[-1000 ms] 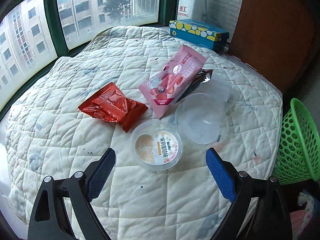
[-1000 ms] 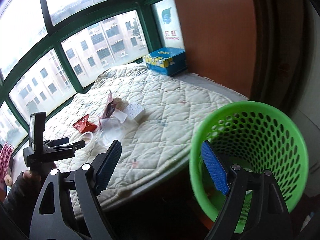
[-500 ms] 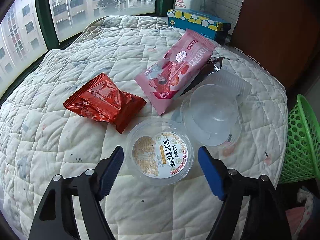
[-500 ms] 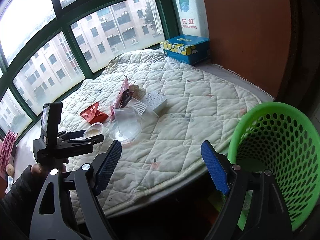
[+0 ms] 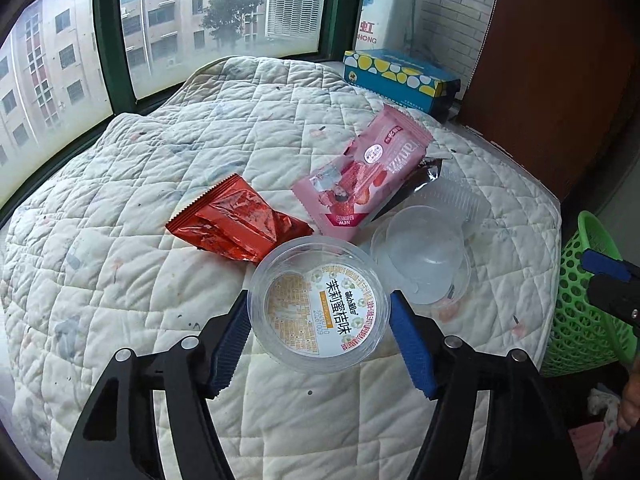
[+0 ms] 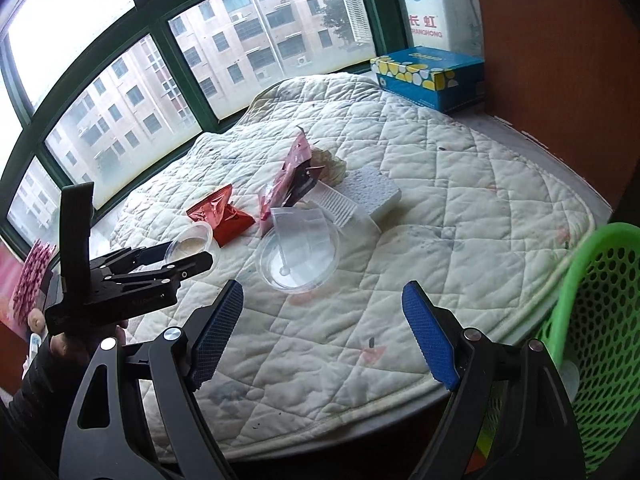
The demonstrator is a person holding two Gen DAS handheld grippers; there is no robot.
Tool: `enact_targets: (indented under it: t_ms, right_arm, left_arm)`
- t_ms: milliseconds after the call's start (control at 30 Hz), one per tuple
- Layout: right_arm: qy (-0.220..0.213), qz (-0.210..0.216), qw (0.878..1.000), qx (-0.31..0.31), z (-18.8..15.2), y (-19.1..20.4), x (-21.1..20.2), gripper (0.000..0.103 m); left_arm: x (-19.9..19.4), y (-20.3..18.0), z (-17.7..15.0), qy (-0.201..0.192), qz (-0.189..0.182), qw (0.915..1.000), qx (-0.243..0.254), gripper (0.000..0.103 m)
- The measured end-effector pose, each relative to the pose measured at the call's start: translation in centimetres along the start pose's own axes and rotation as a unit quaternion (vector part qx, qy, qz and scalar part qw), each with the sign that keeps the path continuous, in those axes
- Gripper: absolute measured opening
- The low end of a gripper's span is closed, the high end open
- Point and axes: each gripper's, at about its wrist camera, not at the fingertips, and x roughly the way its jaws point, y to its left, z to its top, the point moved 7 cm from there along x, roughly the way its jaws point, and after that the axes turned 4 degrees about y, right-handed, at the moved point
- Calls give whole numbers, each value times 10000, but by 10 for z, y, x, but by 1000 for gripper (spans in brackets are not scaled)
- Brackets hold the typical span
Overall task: Collect trash
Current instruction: 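Grasp the round labeled yogurt cup with the left tool, then grasp the clear round container with the right tool while the left tool holds the yogurt cup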
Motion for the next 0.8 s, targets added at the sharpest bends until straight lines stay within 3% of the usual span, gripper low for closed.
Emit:
enact_targets:
  t_ms: [433, 800]
  right_arm:
    - [470, 731, 9959, -232, 15, 19, 68, 67]
    - [503, 736, 9953, -377, 30, 14, 97, 65]
  left_arm:
    - [-21, 18, 3, -182, -43, 9996, -230, 66]
    - [-17, 26, 0, -137, -1, 9994, -328, 66]
